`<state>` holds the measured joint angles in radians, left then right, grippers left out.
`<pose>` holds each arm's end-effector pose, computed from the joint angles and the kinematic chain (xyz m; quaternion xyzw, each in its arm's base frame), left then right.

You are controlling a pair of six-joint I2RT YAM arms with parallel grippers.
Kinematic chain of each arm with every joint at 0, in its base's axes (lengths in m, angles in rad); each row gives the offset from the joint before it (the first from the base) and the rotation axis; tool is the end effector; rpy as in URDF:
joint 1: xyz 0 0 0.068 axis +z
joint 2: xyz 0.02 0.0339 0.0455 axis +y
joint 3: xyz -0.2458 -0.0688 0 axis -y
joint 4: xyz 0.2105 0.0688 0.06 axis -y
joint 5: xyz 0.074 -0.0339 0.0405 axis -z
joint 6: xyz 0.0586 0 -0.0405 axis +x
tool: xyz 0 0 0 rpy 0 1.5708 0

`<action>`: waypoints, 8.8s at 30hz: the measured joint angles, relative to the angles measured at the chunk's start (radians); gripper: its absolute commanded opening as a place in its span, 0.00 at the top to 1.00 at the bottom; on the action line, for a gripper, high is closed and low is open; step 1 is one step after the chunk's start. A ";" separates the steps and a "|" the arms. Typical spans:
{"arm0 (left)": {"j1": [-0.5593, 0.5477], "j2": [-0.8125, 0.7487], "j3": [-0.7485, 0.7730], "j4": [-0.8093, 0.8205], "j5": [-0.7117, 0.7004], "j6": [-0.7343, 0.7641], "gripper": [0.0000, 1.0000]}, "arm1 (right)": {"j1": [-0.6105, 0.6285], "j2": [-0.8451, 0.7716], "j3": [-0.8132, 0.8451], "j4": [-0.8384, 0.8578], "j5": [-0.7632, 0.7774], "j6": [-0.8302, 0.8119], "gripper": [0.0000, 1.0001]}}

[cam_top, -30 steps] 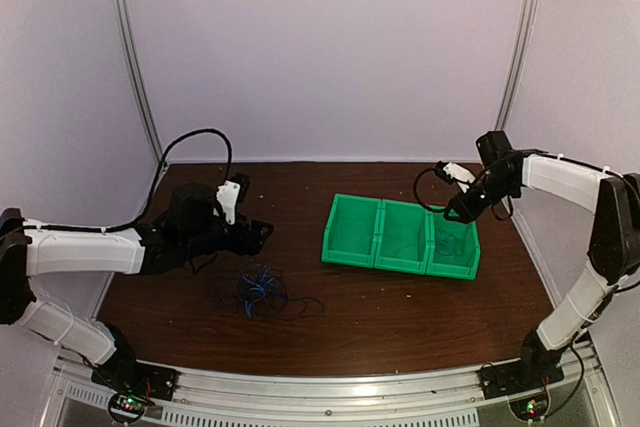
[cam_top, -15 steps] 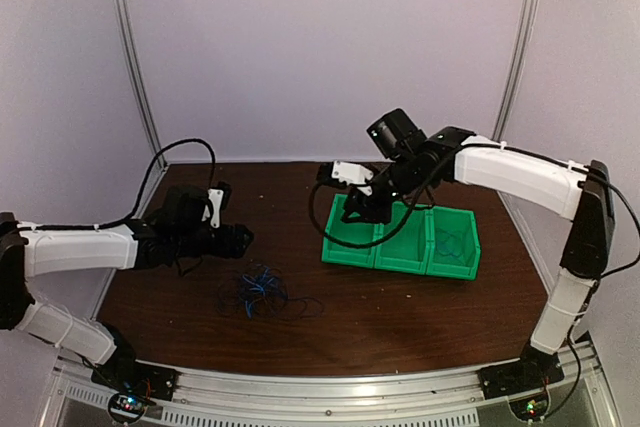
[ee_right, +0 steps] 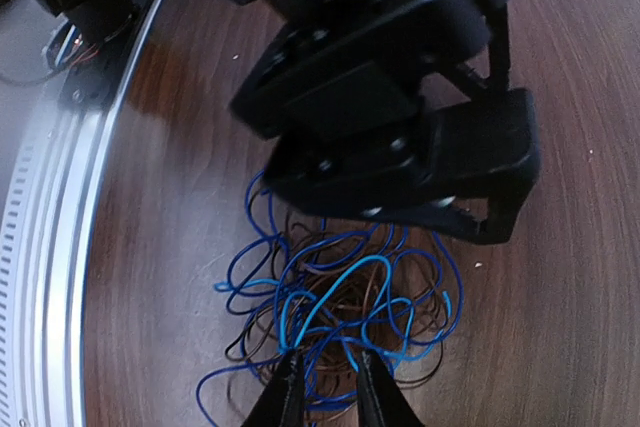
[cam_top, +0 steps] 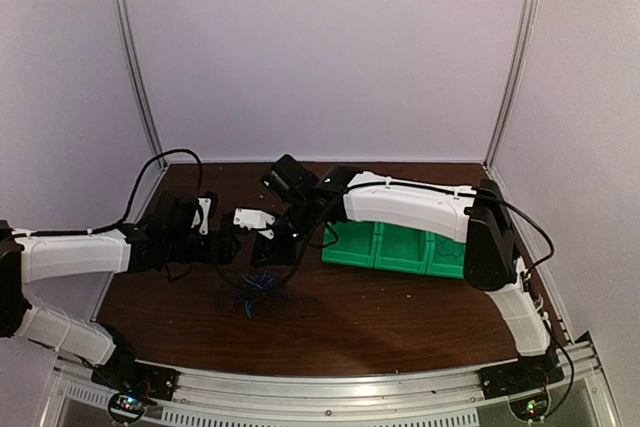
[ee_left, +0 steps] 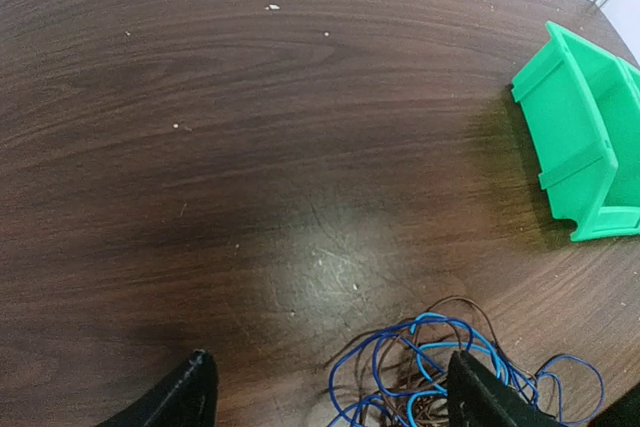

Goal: Untangle the cables

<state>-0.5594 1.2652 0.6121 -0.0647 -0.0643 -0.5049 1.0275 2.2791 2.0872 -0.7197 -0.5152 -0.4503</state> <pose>0.2134 -0.1292 0.1805 0.0115 0.9100 -0.1846 0.3711 0.2206 0.4211 0.2201 -0.6772 0.6208 0.3202 0.2314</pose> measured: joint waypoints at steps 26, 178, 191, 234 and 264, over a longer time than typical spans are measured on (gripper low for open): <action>0.055 -0.184 -0.072 -0.126 -0.165 -0.175 0.19 | 0.031 0.188 0.121 0.019 0.069 0.173 0.68; 0.053 -0.378 -0.358 0.347 0.001 -0.119 1.00 | -0.019 0.132 0.020 0.100 0.070 0.224 0.96; 0.053 -0.325 -0.364 0.369 0.008 -0.123 1.00 | -0.020 0.099 0.022 0.109 0.060 0.226 1.00; -0.043 -0.229 -0.333 0.669 0.500 -0.050 0.57 | -0.031 -0.145 -0.153 0.132 -0.117 0.171 0.93; -0.048 -0.414 -0.314 0.462 0.073 -0.067 0.54 | -0.066 -0.096 -0.137 0.108 -0.152 0.139 0.60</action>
<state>-0.6079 0.8516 0.2977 0.3977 0.0086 -0.5716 0.9615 2.1830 1.9507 -0.6121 -0.6670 -0.3115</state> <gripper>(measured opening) 0.449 0.406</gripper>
